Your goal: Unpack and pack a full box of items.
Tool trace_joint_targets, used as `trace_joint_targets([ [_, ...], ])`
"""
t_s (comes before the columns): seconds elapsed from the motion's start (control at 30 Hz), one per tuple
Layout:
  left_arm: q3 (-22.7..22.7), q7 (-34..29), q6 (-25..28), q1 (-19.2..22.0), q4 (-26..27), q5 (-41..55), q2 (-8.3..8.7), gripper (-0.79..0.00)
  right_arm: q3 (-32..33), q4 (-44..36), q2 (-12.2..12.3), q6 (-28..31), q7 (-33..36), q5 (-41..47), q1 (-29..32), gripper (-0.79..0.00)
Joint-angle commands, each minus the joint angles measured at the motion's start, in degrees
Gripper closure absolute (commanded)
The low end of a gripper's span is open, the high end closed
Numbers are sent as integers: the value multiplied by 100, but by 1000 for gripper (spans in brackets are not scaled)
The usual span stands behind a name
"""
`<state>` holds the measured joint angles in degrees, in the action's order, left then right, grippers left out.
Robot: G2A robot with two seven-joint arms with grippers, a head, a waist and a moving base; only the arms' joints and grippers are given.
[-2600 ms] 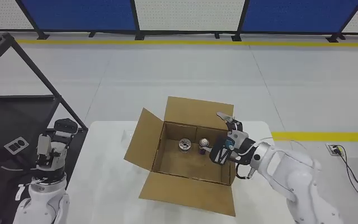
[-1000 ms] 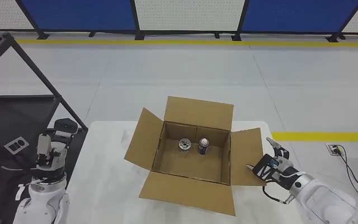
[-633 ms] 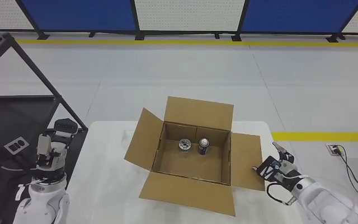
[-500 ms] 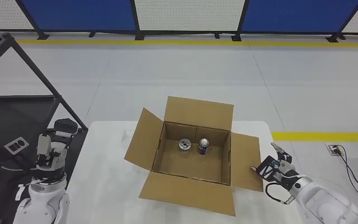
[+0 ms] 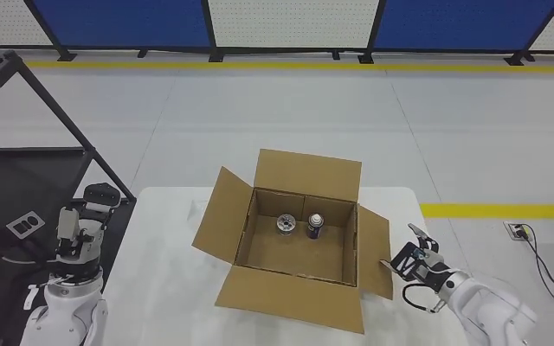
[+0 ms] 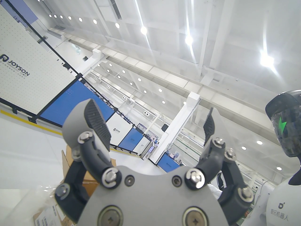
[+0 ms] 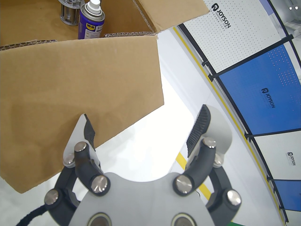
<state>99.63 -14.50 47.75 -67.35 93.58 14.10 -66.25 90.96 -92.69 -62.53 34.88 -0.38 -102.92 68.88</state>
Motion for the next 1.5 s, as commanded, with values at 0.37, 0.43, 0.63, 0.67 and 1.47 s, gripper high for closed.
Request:
trace_joint_targets([
  [0.37,0,0,0,0,0,0,0,-785,-83,240,35,-132,-443,112,-47,-785],
  [0.43,0,0,0,0,0,0,0,-785,-52,202,39,-228,-611,184,-32,-785],
  [0.63,0,0,0,0,0,0,0,-785,152,-176,63,-450,-1174,441,218,-785],
  [0.67,0,0,0,0,0,0,0,-785,188,-249,64,-485,-1263,510,270,-785],
  [1.47,0,0,0,0,0,0,0,-785,472,-2173,109,-690,-1098,1083,429,-785],
])
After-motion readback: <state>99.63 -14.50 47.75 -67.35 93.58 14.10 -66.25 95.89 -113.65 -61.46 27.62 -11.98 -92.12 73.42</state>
